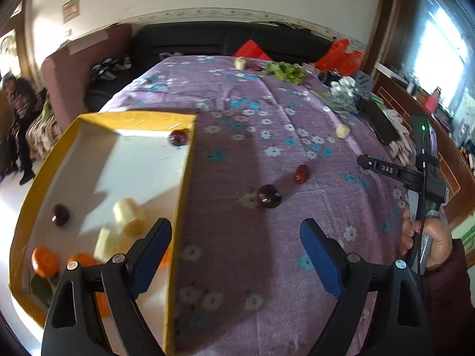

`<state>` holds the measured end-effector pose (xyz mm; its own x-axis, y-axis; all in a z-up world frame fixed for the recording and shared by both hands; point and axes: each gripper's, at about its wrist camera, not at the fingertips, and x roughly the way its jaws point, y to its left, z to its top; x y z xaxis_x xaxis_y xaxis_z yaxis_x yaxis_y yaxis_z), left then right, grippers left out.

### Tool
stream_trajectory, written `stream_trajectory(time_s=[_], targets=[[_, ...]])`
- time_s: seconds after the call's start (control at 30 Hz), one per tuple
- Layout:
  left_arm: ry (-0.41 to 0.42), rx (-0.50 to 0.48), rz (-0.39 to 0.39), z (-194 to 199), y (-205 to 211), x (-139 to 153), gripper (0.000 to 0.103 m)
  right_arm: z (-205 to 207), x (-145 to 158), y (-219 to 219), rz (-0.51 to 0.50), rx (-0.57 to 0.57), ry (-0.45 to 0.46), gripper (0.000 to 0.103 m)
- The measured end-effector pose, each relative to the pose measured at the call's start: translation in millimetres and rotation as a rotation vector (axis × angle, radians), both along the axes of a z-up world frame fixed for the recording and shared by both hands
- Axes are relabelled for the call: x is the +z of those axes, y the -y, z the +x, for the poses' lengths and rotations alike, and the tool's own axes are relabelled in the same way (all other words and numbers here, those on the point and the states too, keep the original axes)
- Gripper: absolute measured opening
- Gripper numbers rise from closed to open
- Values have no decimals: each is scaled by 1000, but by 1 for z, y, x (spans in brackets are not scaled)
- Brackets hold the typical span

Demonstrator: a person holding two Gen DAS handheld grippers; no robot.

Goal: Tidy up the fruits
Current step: 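Grasp a dark red plum with the left tool while the right tool grasps another plum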

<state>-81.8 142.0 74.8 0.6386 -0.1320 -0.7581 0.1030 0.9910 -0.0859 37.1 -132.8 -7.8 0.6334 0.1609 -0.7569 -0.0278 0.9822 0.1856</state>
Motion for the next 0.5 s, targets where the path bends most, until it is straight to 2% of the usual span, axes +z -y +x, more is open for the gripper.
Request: stream_trajectory(time_s=[0.17, 0.33, 0.4, 0.43, 0.5], targets=[[8, -113, 60, 29, 33, -18, 87, -3, 4, 1, 44, 17, 5, 33], [-15, -123, 21, 56, 36, -31, 82, -6, 7, -3, 58, 36, 14, 33], [-18, -127, 30, 63, 38, -36, 82, -6, 7, -5, 57, 41, 14, 33], [-27, -130, 29, 66, 39, -40, 78, -6, 6, -6, 56, 41, 12, 33], [-67, -145, 33, 71, 43, -51, 46, -5, 6, -6, 61, 42, 8, 33]])
